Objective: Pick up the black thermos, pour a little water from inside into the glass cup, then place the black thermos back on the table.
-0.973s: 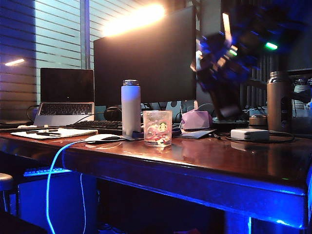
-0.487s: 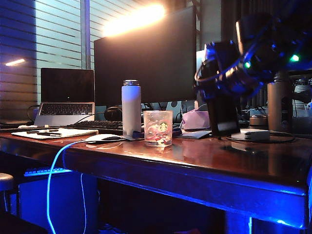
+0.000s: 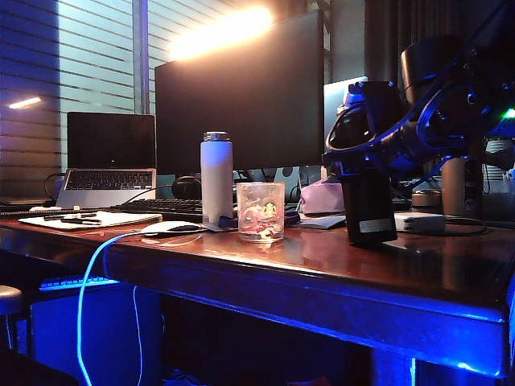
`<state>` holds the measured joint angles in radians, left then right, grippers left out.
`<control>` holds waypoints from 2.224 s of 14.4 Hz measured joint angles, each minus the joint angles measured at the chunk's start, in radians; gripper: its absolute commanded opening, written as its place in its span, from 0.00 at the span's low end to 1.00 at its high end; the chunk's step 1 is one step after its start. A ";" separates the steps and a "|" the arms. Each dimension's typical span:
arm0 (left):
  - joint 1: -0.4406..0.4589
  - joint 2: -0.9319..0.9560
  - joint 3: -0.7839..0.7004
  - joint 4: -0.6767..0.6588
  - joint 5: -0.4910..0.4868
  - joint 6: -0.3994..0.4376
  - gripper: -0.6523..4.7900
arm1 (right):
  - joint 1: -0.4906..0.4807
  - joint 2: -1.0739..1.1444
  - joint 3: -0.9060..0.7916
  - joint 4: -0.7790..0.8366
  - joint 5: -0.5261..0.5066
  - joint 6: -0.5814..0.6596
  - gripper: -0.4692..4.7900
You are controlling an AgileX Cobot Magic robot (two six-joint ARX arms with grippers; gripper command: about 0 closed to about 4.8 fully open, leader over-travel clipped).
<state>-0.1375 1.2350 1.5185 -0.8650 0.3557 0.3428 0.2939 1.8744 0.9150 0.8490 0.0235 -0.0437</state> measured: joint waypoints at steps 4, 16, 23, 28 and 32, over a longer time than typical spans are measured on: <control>0.000 0.000 0.000 0.000 0.000 0.000 0.16 | 0.000 0.000 0.000 0.003 0.000 0.019 0.16; 0.000 0.000 0.000 0.000 0.000 0.000 0.16 | 0.000 -0.045 -0.080 0.127 -0.046 0.009 0.96; 0.000 0.000 0.000 0.000 0.000 0.000 0.16 | 0.000 -0.130 -0.085 0.110 -0.046 0.010 0.97; 0.000 0.000 0.000 0.000 0.000 0.000 0.16 | 0.000 -0.208 -0.086 0.103 -0.046 -0.006 0.97; 0.000 0.000 0.000 0.000 0.000 0.000 0.16 | 0.000 -0.345 -0.086 0.102 -0.046 -0.016 0.58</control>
<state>-0.1379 1.2350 1.5185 -0.8650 0.3557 0.3428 0.2935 1.5295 0.8288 0.9508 -0.0227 -0.0597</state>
